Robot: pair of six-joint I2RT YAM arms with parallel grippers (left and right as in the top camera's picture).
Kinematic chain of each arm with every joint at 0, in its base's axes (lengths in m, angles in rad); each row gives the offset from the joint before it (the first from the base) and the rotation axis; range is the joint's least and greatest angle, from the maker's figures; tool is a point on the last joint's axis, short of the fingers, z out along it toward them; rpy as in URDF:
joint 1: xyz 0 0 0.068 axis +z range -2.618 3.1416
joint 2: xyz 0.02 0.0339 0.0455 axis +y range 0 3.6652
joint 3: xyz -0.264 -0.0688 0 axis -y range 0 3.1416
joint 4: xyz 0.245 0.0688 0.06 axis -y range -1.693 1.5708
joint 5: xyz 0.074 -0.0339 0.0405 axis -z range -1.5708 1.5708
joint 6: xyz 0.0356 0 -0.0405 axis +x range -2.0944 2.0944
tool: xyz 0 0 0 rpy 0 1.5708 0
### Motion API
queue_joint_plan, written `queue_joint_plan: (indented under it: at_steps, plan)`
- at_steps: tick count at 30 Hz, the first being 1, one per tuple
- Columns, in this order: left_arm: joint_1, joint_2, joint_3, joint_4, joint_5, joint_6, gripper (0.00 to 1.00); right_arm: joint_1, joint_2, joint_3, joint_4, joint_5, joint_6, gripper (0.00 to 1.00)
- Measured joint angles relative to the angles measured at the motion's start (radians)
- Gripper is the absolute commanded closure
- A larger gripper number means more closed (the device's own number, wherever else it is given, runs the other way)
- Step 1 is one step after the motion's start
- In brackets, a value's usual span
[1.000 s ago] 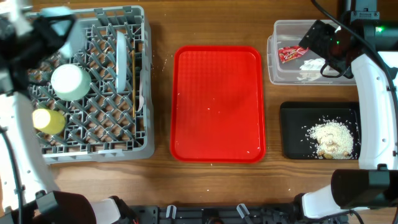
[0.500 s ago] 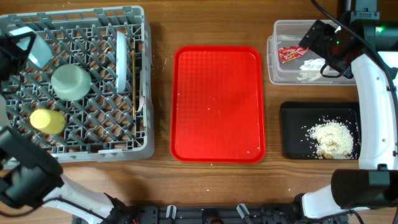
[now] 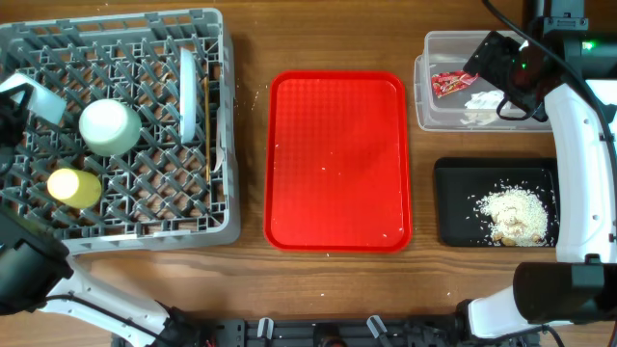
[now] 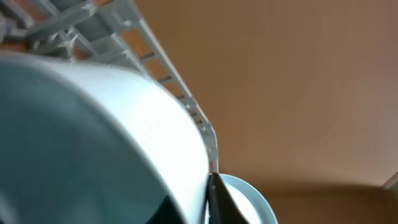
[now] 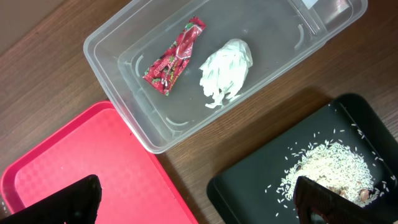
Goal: Sort waste into correct bins and load items into the dishwasher rack
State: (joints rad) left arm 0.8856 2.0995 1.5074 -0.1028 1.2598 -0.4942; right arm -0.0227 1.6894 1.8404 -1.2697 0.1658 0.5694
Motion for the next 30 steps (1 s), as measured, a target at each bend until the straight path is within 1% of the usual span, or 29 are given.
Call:
queue_joint_plan:
  at_steps: [1, 3, 5, 6, 8, 14, 15, 16, 17, 18, 20, 23, 26, 30]
  plan:
    - [0.015, 0.002, 0.000, -0.040, 0.003, -0.011, 0.54, 0.000, 0.000, 0.000, 0.000, 0.000, 0.000, 0.00]
    - [0.034, 0.010, 0.000, -0.082, 0.002, -0.013, 0.41, 0.000, 0.000, 0.000, 0.000, 0.000, 0.000, 0.00]
    - [0.056, 0.017, -0.001, -0.115, 0.003, -0.018, 0.29, 0.000, 0.000, 0.000, 0.000, 0.000, 0.000, 0.00]
    - [0.068, 0.018, -0.001, -0.124, 0.005, -0.025, 0.27, 0.000, 0.000, 0.000, 0.000, 0.000, 0.000, 0.00]
    - [0.097, 0.019, -0.001, -0.136, 0.022, -0.024, 0.24, 0.000, 0.000, 0.000, 0.000, 0.000, 0.000, 0.00]
    - [0.187, 0.016, -0.001, -0.238, 0.032, -0.024, 0.25, 0.000, 0.000, 0.000, 0.000, 0.000, 0.000, 0.00]
    - [0.206, 0.010, -0.001, -0.266, 0.023, -0.023, 0.27, 0.000, 0.000, 0.000, 0.000, 0.000, 0.000, 0.00]
    - [0.217, 0.003, -0.001, -0.282, 0.018, -0.020, 0.33, 0.000, 0.000, 0.000, 0.000, 0.000, 0.000, 0.00]
    - [0.230, -0.012, -0.001, -0.316, 0.004, -0.017, 0.44, 0.000, 0.000, 0.000, 0.000, 0.000, 0.000, 0.00]
    - [0.241, -0.035, -0.003, -0.346, -0.013, -0.008, 0.58, 0.000, 0.000, 0.000, 0.000, 0.000, 0.000, 0.00]
    - [0.248, -0.101, -0.005, -0.391, -0.059, 0.012, 0.95, 0.000, 0.000, 0.000, 0.000, 0.000, 0.000, 0.01]
    - [0.225, -0.198, -0.005, -0.428, -0.154, 0.037, 0.96, 0.000, 0.000, 0.000, 0.000, 0.000, 0.000, 0.00]
    - [0.153, -0.305, -0.005, -0.423, -0.286, 0.045, 0.96, 0.000, 0.000, 0.000, 0.000, 0.000, 0.000, 0.00]
    - [-0.032, -0.378, -0.004, -0.410, -0.578, 0.113, 0.96, 0.000, 0.000, 0.000, 0.000, 0.000, 0.000, 0.00]
